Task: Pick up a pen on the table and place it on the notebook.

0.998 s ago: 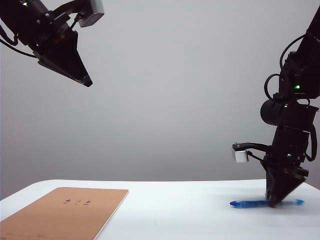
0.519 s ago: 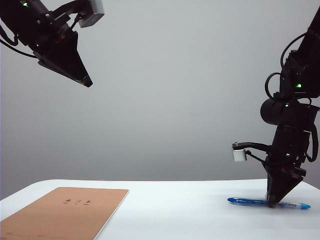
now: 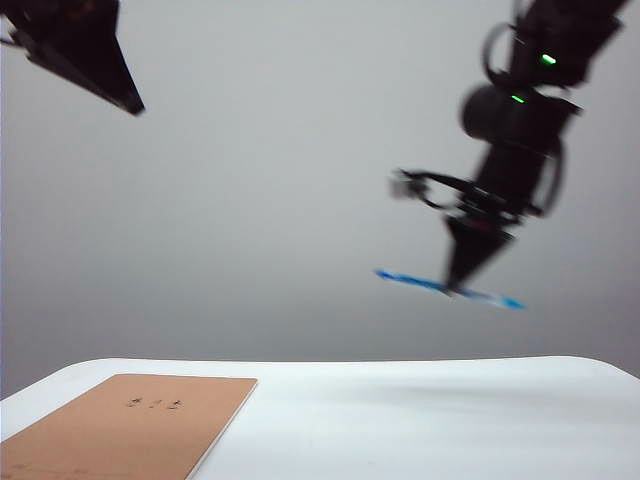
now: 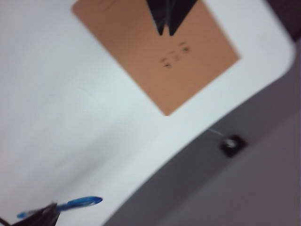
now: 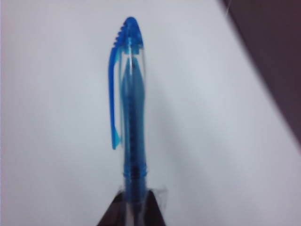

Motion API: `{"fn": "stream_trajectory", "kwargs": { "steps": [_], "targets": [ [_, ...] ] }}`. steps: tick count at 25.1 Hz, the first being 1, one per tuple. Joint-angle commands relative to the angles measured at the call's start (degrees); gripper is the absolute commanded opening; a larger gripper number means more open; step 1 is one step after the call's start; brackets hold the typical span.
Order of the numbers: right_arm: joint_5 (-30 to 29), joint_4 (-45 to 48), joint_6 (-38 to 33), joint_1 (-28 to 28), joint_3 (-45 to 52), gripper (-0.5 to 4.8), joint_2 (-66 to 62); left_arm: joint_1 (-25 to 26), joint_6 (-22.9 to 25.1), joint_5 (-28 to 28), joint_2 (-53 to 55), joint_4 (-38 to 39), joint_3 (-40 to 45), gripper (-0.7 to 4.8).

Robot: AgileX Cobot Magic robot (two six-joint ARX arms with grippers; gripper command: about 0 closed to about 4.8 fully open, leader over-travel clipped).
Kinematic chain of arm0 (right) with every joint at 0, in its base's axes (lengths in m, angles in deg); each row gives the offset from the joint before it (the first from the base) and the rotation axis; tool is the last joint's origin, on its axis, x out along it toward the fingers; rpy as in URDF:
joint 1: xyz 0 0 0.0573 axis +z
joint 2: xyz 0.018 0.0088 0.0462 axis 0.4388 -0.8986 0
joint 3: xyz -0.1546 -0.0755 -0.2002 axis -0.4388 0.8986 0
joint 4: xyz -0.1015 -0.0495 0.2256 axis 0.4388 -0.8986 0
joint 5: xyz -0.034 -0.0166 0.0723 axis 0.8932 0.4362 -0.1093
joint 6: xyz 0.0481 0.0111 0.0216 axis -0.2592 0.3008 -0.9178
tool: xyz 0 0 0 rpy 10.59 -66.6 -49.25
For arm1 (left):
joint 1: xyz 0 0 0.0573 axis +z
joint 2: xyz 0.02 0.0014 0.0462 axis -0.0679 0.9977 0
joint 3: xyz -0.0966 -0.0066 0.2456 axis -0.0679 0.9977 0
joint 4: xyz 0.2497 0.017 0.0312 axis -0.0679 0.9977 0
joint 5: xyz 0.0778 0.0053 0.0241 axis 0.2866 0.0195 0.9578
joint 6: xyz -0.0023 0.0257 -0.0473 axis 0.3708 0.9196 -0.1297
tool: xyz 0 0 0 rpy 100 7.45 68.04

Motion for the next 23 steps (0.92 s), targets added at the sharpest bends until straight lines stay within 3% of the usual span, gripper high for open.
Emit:
{"fn": "stream_trajectory", "kwargs": {
  "steps": [1, 5, 7, 10, 11, 13, 16, 23],
  "targets": [
    [-4.57, 6.60, -12.98, 5.64, -2.38, -0.01, 0.28, 0.04, -0.13, 6.86, -5.14, 2.27, -0.31, -0.06],
    [-9.55, 21.16, -27.15, 14.64, -4.66, -0.01, -0.98, 0.50, -0.13, 11.34, -11.67, 6.43, -0.31, -0.06],
    [-9.94, 21.88, -29.51, 17.07, -8.02, -0.01, -3.89, 0.57, -0.13, 12.66, -13.22, 7.54, -0.31, -0.06],
    [-10.80, 16.57, -30.10, 19.52, -16.59, -0.01, -10.62, 0.57, -0.13, 13.53, -14.49, 8.92, -0.31, -0.05],
    [-10.49, 11.23, -30.05, 20.96, -24.33, -0.01, -16.24, 0.57, -0.11, 13.88, -15.02, 10.27, -0.31, -0.06],
    [-6.62, 3.50, -29.62, 22.34, -35.58, -0.01, -23.65, 0.57, 0.24, 14.86, -15.12, 12.55, -0.31, -0.06],
    [-4.85, -2.73, -29.55, 23.10, -44.39, -0.01, -29.48, 0.57, 1.03, 14.73, -15.10, 14.45, -0.31, -0.05],
    [-2.73, -7.76, -29.22, 25.20, -48.02, -0.01, -36.04, 0.57, 1.01, 14.10, -15.10, 14.58, -0.31, -0.06]
  ]
}}
